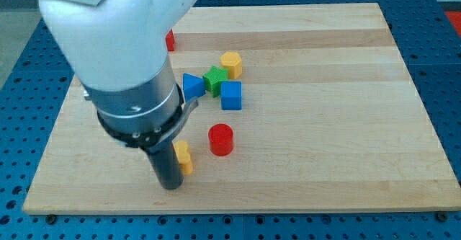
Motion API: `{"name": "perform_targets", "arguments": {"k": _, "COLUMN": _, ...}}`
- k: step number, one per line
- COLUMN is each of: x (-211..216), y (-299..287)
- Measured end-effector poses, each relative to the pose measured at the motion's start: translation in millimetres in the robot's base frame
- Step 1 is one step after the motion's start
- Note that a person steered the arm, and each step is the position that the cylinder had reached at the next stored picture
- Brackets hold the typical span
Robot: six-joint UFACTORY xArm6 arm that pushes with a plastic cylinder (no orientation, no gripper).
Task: Move the yellow heart and red circle into the group of blocks
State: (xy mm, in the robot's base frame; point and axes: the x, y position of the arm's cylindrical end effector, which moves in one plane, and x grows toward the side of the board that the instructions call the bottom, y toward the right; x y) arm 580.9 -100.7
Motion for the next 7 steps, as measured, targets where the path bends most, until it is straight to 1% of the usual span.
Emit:
{"name": "perform_targets", "arguments": {"k": 1, "x": -21.3, "y": -4.8}}
{"name": "perform_targets", "arguments": {"k": 3, "x": -38.5, "y": 41.9}}
{"name": "perform_targets", "arguments": {"k": 5, "x": -100.8, "y": 47.9}}
{"name": "perform_targets", "arguments": {"k": 6, "x": -103.7, "y": 47.9}}
{"name": "perform_targets", "arguments": {"k": 7, "x": -71.3, "y": 44.9}}
